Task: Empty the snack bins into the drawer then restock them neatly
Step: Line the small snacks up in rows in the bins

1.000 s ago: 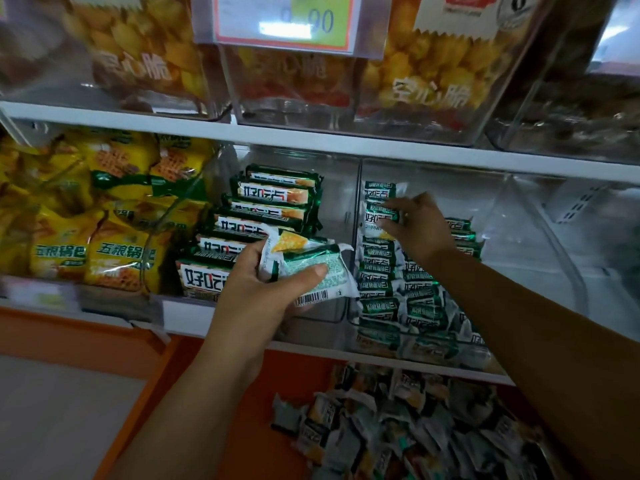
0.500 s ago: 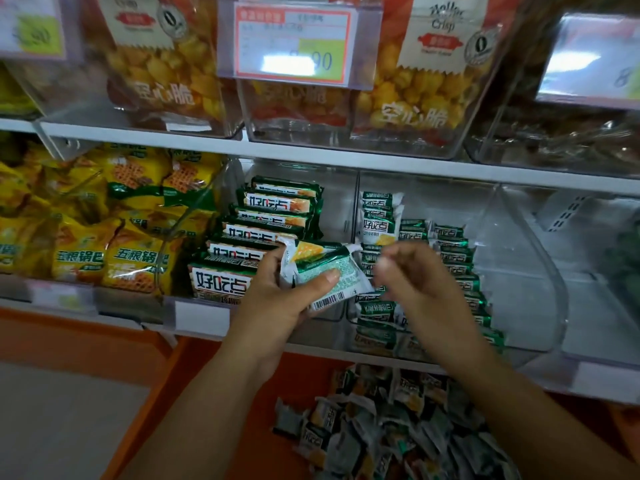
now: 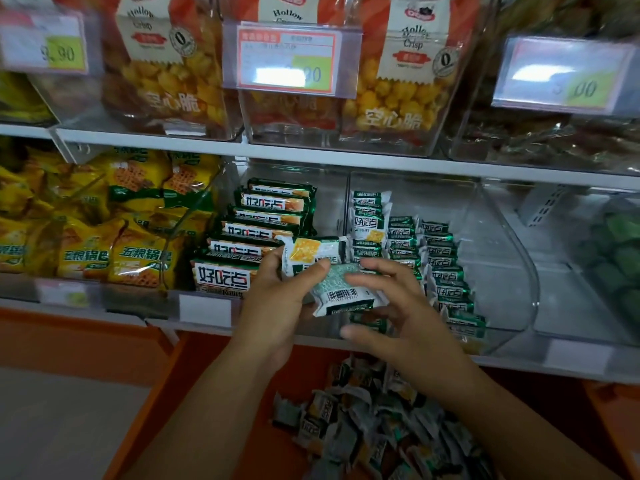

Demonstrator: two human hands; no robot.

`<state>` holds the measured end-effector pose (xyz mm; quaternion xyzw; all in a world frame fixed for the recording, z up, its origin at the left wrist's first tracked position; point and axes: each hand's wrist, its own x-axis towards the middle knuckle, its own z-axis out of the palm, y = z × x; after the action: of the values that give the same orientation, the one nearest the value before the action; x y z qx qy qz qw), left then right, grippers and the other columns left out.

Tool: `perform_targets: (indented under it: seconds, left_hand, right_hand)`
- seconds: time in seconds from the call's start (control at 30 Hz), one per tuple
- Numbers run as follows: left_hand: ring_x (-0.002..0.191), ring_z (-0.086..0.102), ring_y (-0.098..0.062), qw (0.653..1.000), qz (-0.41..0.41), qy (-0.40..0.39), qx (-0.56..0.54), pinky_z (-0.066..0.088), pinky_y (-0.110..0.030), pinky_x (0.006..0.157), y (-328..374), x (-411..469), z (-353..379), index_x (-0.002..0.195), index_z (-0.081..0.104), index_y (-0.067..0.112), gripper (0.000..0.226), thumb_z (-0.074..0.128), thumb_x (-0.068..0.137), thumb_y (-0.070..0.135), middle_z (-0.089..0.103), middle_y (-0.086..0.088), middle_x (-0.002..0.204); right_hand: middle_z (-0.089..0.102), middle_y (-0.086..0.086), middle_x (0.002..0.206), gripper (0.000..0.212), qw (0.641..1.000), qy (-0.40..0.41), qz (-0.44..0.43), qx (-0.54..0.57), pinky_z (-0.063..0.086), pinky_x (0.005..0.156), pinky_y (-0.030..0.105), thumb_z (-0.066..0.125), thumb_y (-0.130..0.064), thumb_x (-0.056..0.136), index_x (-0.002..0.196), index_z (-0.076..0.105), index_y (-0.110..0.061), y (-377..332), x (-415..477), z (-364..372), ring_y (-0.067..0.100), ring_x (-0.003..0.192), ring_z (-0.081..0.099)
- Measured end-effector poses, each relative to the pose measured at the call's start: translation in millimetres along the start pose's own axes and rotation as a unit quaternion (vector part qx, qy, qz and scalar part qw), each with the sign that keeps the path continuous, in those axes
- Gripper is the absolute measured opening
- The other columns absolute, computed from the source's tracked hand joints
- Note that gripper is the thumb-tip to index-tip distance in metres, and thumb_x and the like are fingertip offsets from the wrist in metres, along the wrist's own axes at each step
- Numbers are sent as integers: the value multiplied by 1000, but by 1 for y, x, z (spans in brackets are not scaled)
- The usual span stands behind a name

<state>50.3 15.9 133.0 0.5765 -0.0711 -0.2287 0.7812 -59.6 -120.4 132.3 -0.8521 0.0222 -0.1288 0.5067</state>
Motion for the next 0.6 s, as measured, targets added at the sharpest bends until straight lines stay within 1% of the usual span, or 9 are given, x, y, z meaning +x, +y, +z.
perform_targets:
  seconds: [0.07,0.1,0.2,0.27,0.33,0.4,0.47,0.53,0.6]
  left_hand:
    - [89,65,-13,1000,-28,-11,10,54,-39,76,3,-2,3,111,51,41,34,70,88,25,61,14,99]
    - [89,69,-18,999,-37,-18,2,56,-43,79,3,-2,4,96,49,42,27,68,89,25,66,8,98]
    - [91,73,-23,999,-36,-6,-1,58,-42,83,7,-5,6,88,53,36,14,61,94,26,72,0,99]
    - [95,71,-21,1000,-21,7,-14,57,-41,85,8,-3,3,87,53,37,12,62,92,31,69,6,97]
    - [99,70,-20,1000,-10,-14,-9,57,-39,87,7,-2,-1,93,53,37,22,69,78,39,69,8,100]
    - [101,70,-18,998,-13,-54,35,56,-39,90,4,-2,-1,116,57,26,60,78,62,43,72,1,111]
    - [102,70,-17,996,-19,-58,70,56,-40,92,-1,0,-1,135,49,19,91,84,55,43,69,-2,119]
    - [101,71,-16,996,-15,-39,82,57,-37,88,-4,2,-1,138,46,20,95,85,54,43,67,-3,122]
    - [99,71,-15,996,-17,-26,87,58,-34,84,-4,3,0,134,49,21,82,84,62,39,67,-2,121]
  right_hand:
    - [39,-27,131,48,997,24,-29,-68,39,93,5,74,-27,81,120,55,-45,3,3,-2,-13,122,39]
    - [46,-26,124,46,996,47,-33,-75,40,89,5,74,-23,81,118,57,-43,4,6,-3,-11,116,45]
    - [68,-17,99,28,997,62,48,10,48,72,11,66,-39,81,109,64,-37,-1,11,-10,-3,89,63]
    - [71,-6,86,27,991,57,100,64,48,60,14,62,-47,77,98,67,-31,-3,12,-14,2,71,64]
    - [71,0,84,35,988,44,134,63,50,63,21,61,-51,77,97,69,-23,-1,14,-16,10,68,64]
    - [73,1,85,32,984,37,157,69,53,67,26,62,-47,82,99,69,-22,2,16,-17,15,69,66]
    - [73,0,87,31,980,38,171,95,54,68,26,65,-46,81,104,67,-25,4,18,-16,14,70,67]
    - [73,-7,92,37,976,40,182,111,53,68,22,68,-47,76,110,61,-35,6,18,-14,9,73,69]
    - [72,-10,95,32,979,35,174,104,50,64,14,71,-42,78,108,60,-39,7,19,-13,7,78,69]
